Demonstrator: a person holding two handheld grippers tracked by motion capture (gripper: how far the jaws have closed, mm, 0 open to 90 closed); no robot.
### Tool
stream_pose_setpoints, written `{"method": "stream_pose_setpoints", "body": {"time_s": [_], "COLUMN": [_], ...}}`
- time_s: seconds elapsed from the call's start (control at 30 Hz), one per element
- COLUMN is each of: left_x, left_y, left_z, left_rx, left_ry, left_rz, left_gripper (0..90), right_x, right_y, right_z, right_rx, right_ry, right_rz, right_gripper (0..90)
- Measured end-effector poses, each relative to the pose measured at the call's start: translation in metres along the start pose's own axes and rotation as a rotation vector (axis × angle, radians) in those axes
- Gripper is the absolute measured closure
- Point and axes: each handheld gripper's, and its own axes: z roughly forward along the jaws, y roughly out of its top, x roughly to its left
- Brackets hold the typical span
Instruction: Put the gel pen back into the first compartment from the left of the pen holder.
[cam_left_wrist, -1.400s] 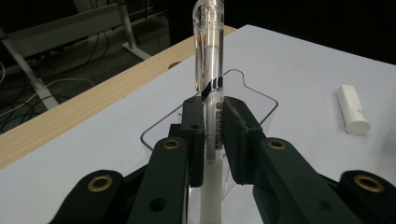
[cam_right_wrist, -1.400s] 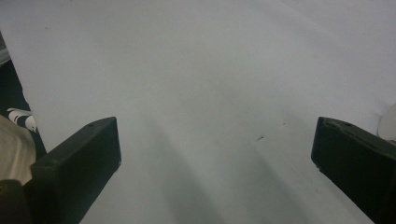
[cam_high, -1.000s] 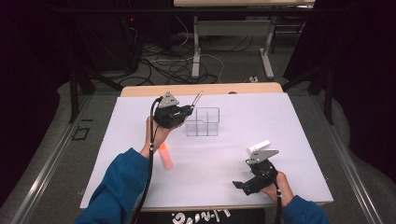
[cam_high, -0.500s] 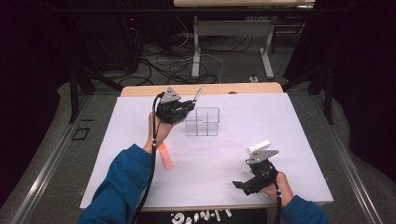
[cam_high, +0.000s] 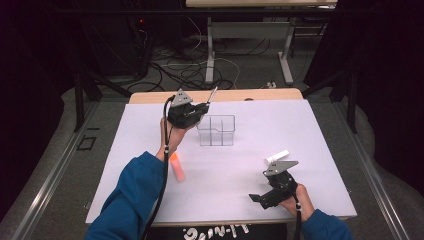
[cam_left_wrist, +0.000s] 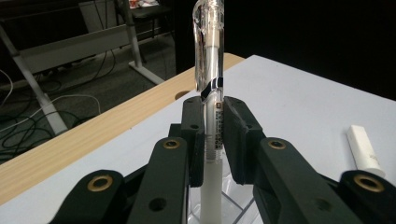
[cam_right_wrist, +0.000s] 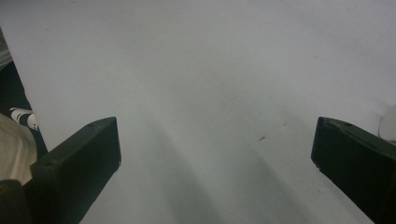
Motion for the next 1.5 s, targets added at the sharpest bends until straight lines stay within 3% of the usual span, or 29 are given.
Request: {"method": "stream_pose_setpoints", "body": {"time_s": [0.73, 1.5], "left_x": [0.008, 0.012], "left_y": [-0.008, -0.023], "left_z": [0.015, 0.026], "left_rx": [-0.030, 0.010], "left_ry": [0.018, 0.027], "left_rz": [-0.057, -0.070], "left_gripper": [79.6, 79.6], "right_x": [0.001, 0.001], "right_y": [0.000, 0.001], "right_z": [0.000, 0.001], "right_rx": [-0.001, -0.001], "right_ry": [0.012, 0.009], "right_rz": [-0.002, -0.005], "right_gripper": [1.1, 1.2]}}
